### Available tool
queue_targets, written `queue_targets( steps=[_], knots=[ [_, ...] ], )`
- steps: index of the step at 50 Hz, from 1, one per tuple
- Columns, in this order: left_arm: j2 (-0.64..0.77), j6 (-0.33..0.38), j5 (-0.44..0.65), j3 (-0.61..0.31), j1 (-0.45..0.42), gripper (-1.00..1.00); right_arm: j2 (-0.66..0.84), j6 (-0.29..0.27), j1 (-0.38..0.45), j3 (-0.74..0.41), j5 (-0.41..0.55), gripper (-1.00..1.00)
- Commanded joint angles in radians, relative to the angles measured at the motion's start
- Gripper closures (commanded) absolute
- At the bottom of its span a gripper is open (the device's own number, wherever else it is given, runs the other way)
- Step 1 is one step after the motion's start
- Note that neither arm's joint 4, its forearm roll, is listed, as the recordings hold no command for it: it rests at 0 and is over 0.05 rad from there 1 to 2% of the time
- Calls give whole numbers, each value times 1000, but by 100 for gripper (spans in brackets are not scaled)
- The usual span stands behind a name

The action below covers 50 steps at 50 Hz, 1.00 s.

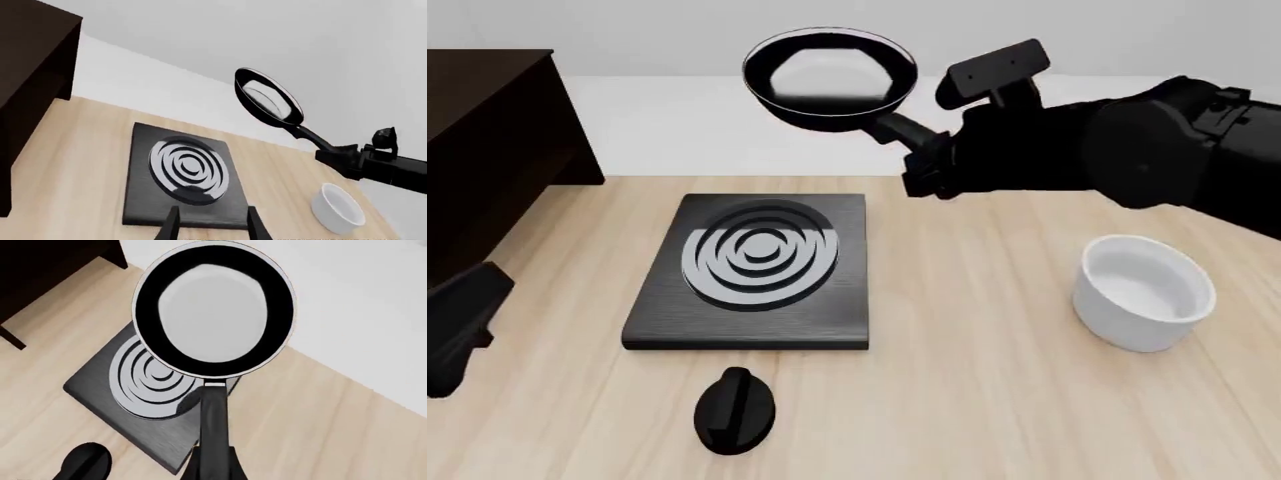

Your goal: Put the frying pan on the cabinet shelf.

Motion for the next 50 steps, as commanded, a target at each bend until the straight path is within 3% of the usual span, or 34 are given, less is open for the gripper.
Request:
queue_targets(
  steps=[1,8,10,11,17,24,32,37,39,40,43,50],
  knots=[
    [30,-97,-14,-3,-59,-100,74,-2,98,-126,0,100],
    [80,-174,-43,26,-114,-100,116,-10,140,-185,6,100],
    [67,-279,-61,42,-122,-100,128,-13,159,-210,9,100],
    [71,-294,-65,42,-129,-100,132,-13,160,-218,11,100],
    [117,-287,-88,5,-145,-100,161,-21,194,-246,12,100],
    [151,-404,-160,43,-219,-100,201,-34,220,-299,25,100],
    [194,-427,-193,9,-226,-100,246,-53,267,-335,37,100],
    [217,-497,-230,-15,-229,-100,268,-68,284,-372,42,100],
    [228,-523,-247,-18,-235,-100,268,-27,292,-378,36,100],
    [234,-551,-261,-14,-247,-100,271,-99,286,-368,28,100],
    [240,-579,-273,-24,-244,-100,276,-53,305,-363,33,100],
    [265,-628,-329,-20,-234,-100,295,-71,325,-388,36,100]
  ],
)
